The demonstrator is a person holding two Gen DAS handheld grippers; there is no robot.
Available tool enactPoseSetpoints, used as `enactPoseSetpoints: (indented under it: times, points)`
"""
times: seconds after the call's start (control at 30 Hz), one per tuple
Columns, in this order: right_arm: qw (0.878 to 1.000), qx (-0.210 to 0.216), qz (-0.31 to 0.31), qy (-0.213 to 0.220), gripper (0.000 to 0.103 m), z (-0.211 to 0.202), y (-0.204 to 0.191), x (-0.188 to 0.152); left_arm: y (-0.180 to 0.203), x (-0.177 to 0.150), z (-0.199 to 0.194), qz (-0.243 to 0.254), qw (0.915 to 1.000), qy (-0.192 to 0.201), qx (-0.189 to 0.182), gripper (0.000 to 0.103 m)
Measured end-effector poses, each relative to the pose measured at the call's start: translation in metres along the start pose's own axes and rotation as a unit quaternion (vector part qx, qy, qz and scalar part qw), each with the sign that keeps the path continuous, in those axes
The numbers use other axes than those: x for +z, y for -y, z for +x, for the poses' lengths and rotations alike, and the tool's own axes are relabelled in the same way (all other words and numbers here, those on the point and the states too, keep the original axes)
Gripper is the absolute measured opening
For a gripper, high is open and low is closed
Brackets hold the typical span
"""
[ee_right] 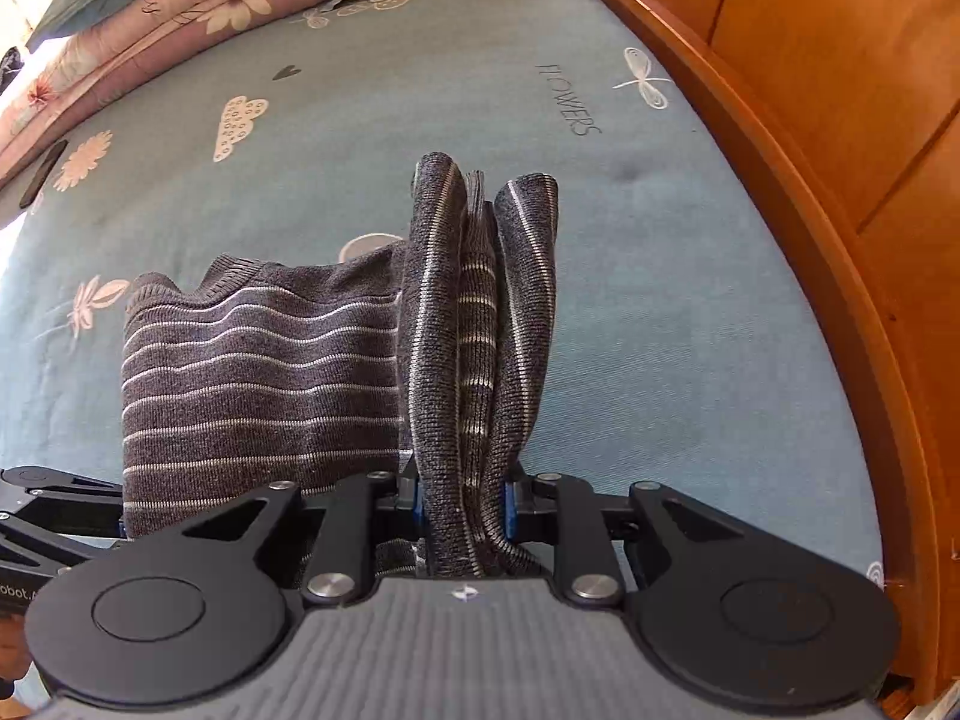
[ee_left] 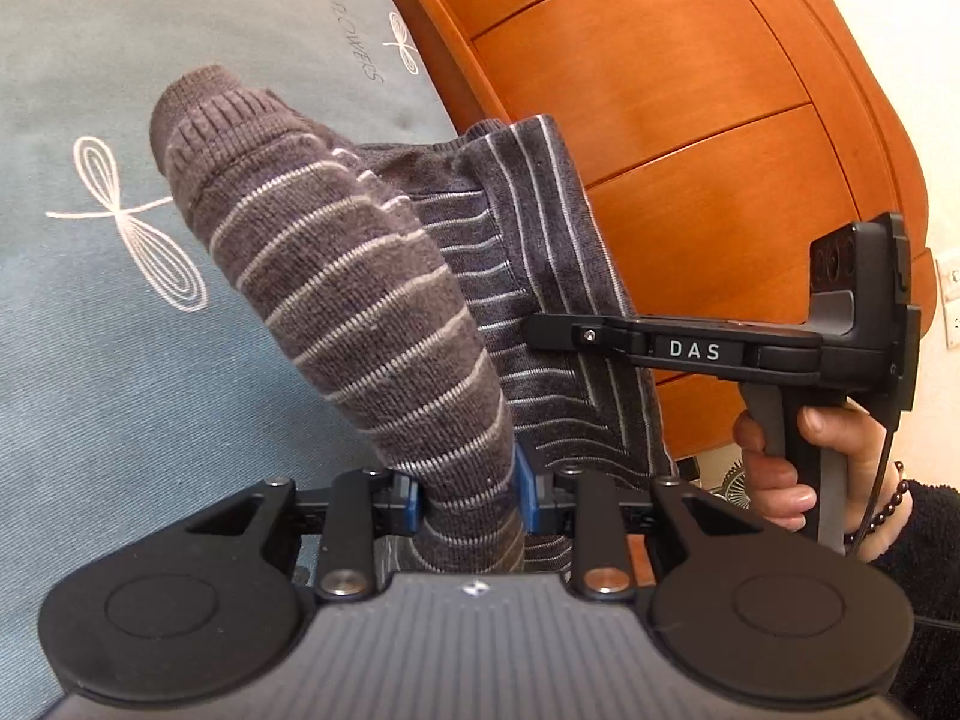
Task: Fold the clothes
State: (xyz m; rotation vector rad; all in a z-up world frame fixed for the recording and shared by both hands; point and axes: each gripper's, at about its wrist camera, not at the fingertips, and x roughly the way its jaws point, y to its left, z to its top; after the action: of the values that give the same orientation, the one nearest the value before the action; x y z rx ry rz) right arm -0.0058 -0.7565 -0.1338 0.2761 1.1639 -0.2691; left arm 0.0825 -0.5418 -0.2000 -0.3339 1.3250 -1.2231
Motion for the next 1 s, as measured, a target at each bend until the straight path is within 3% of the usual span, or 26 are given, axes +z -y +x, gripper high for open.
enactPoseSetpoints:
  times: [0.23, 0.4, 0.47, 0.53, 0.6, 0.7, 0.83, 0.87, 0.93, 1.0]
  points:
    - [0.999, -0.04, 0.021, -0.006, 0.025, 0.05, 0.036, -0.008, -0.029, 0.005, 0.031, 0.026, 0.998, -0.02, 0.055, 0.028]
    - [0.998, -0.058, 0.034, -0.005, 0.028, 0.087, 0.055, -0.009, -0.049, 0.011, 0.035, 0.023, 0.9968, -0.044, 0.063, 0.035]
    - [0.998, -0.058, 0.03, -0.009, 0.032, 0.098, 0.057, -0.011, -0.057, 0.012, 0.038, 0.01, 0.9968, -0.057, 0.056, 0.039]
    - [0.998, -0.056, 0.033, -0.002, 0.046, 0.102, 0.063, -0.013, -0.059, 0.013, 0.04, -0.001, 0.9967, -0.061, 0.053, 0.044]
    - [0.997, -0.044, 0.067, 0.004, 0.053, 0.098, 0.076, -0.015, -0.052, 0.003, 0.03, 0.0, 0.9967, -0.06, 0.054, 0.044]
    - [0.991, -0.037, 0.121, 0.036, 0.053, 0.063, 0.092, -0.024, -0.038, 0.0, 0.005, 0.034, 0.9957, -0.055, 0.065, 0.044]
    - [0.978, -0.05, 0.164, 0.122, 0.052, 0.003, 0.095, -0.047, -0.015, 0.017, -0.012, 0.121, 0.9905, -0.012, 0.064, 0.046]
    - [0.977, -0.033, 0.162, 0.133, 0.051, -0.001, 0.091, -0.052, -0.007, 0.02, -0.012, 0.145, 0.9878, -0.005, 0.057, 0.048]
    - [0.978, 0.015, 0.15, 0.144, 0.034, -0.003, 0.08, -0.062, 0.005, 0.024, -0.006, 0.181, 0.9827, -0.003, 0.039, 0.053]
    - [0.981, 0.039, 0.13, 0.137, 0.032, 0.004, 0.069, -0.069, 0.012, 0.024, 0.019, 0.215, 0.9758, -0.011, 0.039, 0.054]
